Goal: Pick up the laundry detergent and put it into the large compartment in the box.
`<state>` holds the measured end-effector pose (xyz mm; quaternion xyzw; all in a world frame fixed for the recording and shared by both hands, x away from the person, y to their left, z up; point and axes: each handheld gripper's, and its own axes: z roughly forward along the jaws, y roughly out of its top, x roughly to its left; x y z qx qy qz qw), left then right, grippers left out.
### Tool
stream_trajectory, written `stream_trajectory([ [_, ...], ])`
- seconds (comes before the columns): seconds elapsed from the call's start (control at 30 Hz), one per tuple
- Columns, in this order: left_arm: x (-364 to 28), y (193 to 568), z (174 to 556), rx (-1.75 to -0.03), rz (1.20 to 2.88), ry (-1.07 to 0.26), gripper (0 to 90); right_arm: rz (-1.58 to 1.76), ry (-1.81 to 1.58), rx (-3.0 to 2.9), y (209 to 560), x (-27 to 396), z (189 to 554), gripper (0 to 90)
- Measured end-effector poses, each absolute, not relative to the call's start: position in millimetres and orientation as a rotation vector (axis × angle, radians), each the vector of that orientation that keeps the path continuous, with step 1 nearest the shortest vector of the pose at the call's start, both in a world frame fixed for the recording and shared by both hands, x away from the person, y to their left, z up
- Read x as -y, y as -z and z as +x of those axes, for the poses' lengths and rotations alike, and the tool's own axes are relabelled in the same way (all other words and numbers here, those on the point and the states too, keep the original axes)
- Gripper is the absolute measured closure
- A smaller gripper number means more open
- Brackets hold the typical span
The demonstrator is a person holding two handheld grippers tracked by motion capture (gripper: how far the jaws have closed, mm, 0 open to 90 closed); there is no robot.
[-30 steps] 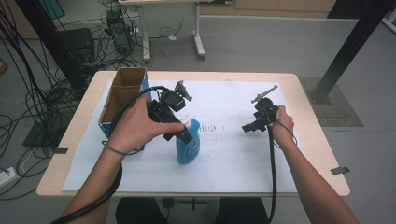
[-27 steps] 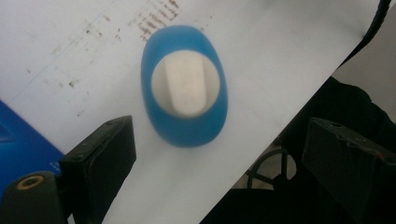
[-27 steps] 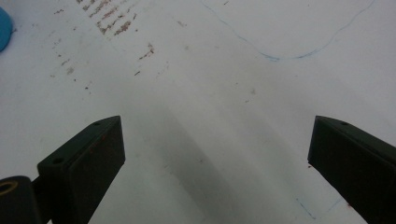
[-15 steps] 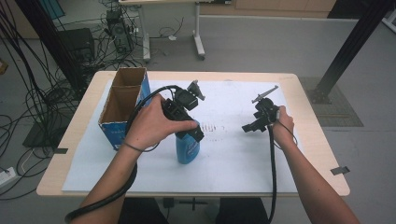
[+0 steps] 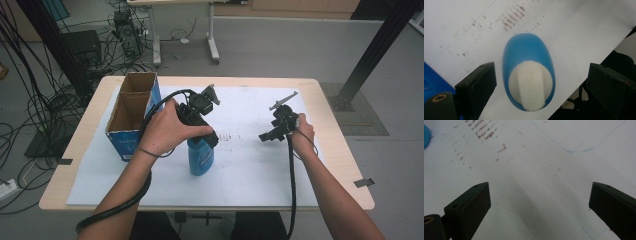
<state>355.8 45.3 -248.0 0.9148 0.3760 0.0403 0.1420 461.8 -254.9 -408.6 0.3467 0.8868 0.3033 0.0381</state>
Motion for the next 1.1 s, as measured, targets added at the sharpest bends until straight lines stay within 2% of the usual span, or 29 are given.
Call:
stream_trajectory([
  [1.1,-40,282,365,-1.139,2.701,-0.152,9.4,1.071,-0.939,-2.721,410,254,463,3.8],
])
